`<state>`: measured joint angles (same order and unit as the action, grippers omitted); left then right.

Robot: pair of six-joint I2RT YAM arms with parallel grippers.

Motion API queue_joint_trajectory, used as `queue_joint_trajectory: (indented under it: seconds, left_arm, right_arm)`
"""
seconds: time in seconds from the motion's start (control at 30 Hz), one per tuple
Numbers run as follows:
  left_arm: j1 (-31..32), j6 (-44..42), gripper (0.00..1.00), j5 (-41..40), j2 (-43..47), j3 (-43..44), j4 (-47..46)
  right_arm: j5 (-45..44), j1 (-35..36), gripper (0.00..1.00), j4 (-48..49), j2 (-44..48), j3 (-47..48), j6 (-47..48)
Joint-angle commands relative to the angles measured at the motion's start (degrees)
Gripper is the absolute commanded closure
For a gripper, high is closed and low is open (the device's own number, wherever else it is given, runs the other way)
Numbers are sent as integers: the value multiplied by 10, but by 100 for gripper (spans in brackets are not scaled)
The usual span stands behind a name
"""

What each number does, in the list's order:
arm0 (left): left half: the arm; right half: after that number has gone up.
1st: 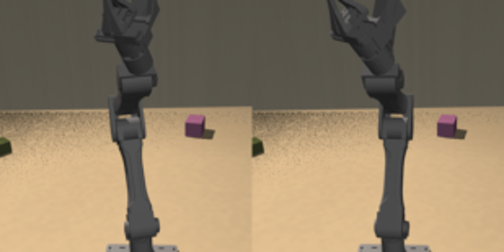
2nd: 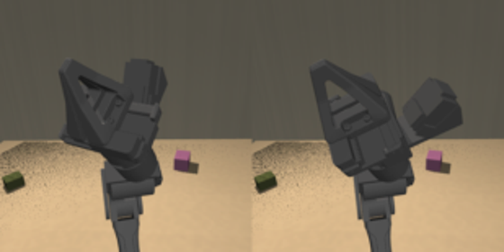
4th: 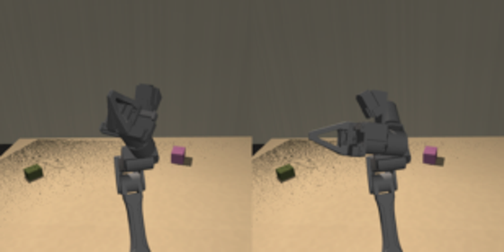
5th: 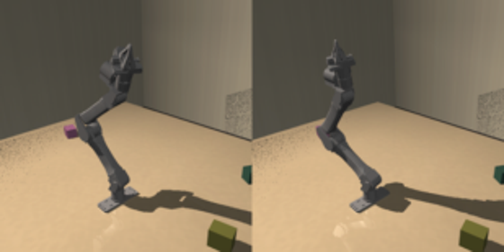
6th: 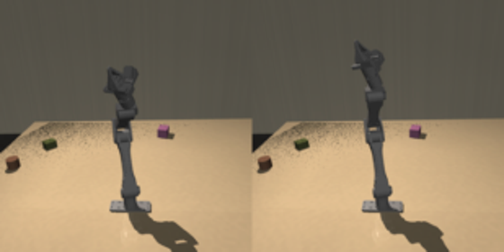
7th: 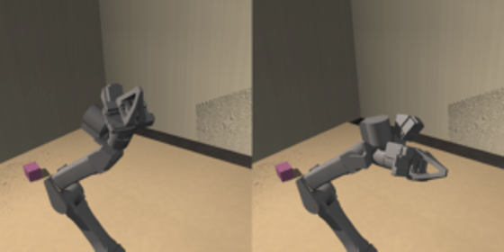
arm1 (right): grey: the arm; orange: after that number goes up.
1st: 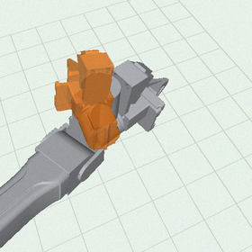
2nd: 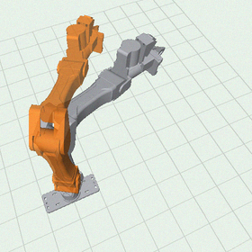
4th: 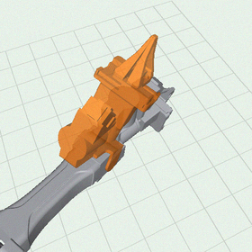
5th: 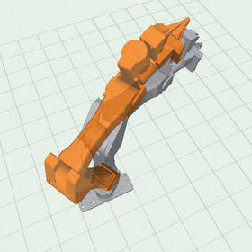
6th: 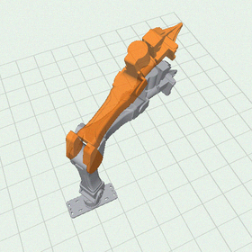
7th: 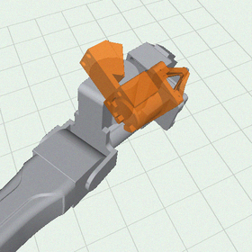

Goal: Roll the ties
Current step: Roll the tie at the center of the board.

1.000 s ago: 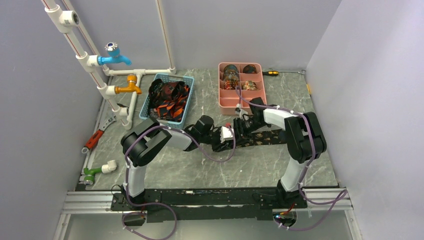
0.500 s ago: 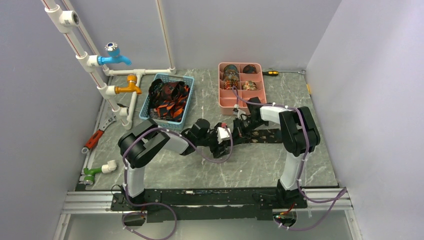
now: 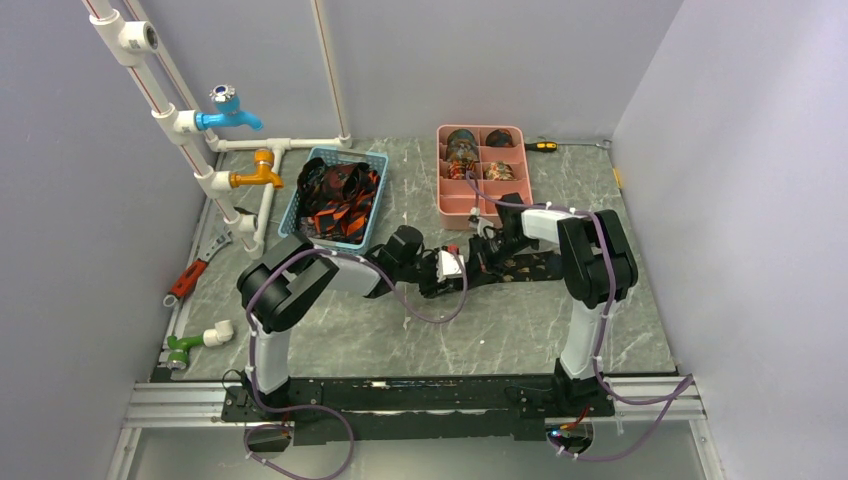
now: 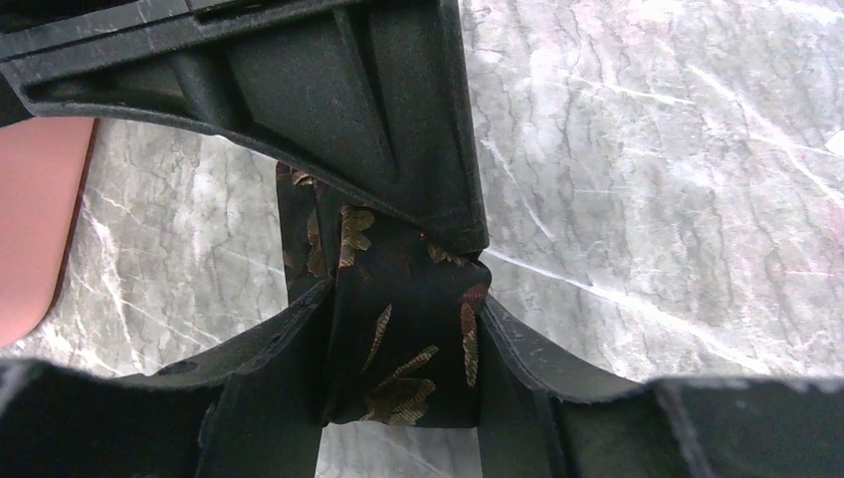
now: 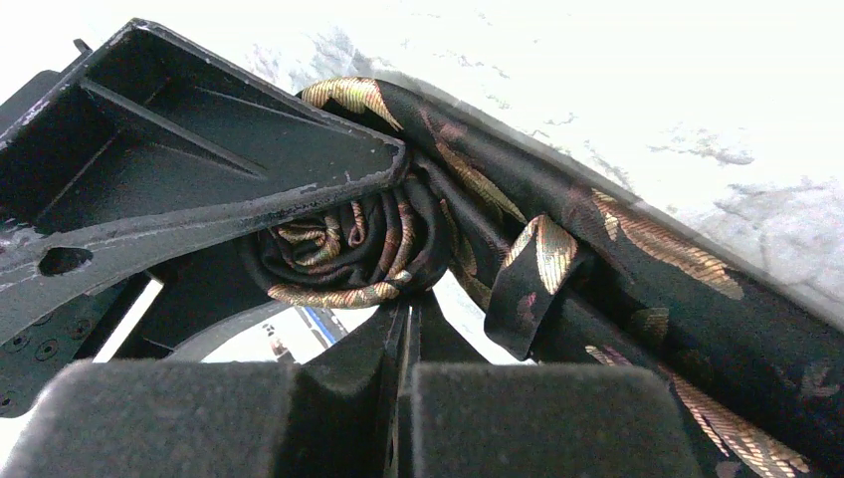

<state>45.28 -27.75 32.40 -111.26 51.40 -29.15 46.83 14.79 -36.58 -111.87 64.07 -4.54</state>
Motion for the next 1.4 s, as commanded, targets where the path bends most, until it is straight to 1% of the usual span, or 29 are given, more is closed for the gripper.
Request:
queue_joint_trajectory:
  seconds: [0.0, 0.03, 0.1, 0.17, 0.2, 0.27, 0.33, 0.4, 0.5, 0.57, 0.73, 0.83, 0.93, 1.0, 1.07, 1.13, 1.2, 1.3, 1.37]
  left_arm:
    - [2, -28, 60, 3, -38, 22, 90]
    - [1, -29, 69, 6, -39, 26, 103]
    - [-4, -26, 81, 21, -38, 28, 122]
    - [-11, -23, 89, 44, -36, 21, 131]
    - [-13, -23, 91, 57, -35, 17, 134]
    - [-15, -28, 93, 80, -33, 11, 139]
    - [-15, -38, 95, 98, -30, 8, 146]
    - [-15, -46, 96, 108, -29, 10, 157]
    - [-15, -66, 96, 116, -25, 7, 176]
    - [-16, -63, 96, 115, -17, 2, 181]
    - [-20, -43, 96, 127, 15, -28, 182]
    - [-20, -42, 96, 127, 35, -47, 188]
    - [-21, -33, 96, 120, 61, -67, 193]
    - [-22, -5, 96, 104, 80, -82, 181]
    - [-23, 42, 95, 75, 96, -99, 160]
    - [-23, 92, 95, 30, 106, -107, 137]
    - [-24, 133, 95, 3, 103, -103, 140]
    - [-24, 167, 92, -19, 89, -97, 148]
    - [-23, 171, 89, -12, 81, -97, 149]
  right_arm:
    - [0, -1, 100, 24, 3, 20, 23]
    - [10, -1, 100, 15, 4, 26, 24]
    - [24, -14, 88, -8, 19, 38, 32]
    - [25, -37, 81, -21, 49, 41, 40]
    - [21, -53, 78, -22, 65, 41, 40]
    - [-2, -84, 76, -23, 87, 40, 40]
    - [-63, -101, 75, -45, 84, 48, 79]
    - [-142, -110, 77, -63, 76, 51, 114]
    - [-222, -119, 78, -70, 61, 50, 144]
    - [-237, -118, 79, -87, 54, 52, 160]
    - [-285, -108, 80, -112, 56, 13, 189]
    - [-301, -99, 80, -143, 52, 4, 204]
    - [-307, -84, 81, -175, 69, -12, 220]
    - [-310, -73, 82, -188, 85, -26, 227]
    - [-314, -65, 82, -190, 101, -37, 229]
    - [-318, -59, 82, -187, 101, -34, 227]
    - [-323, -58, 81, -181, 92, -32, 226]
    - [-328, -58, 81, -169, 73, -33, 225]
    - [-328, -56, 80, -163, 63, -31, 227]
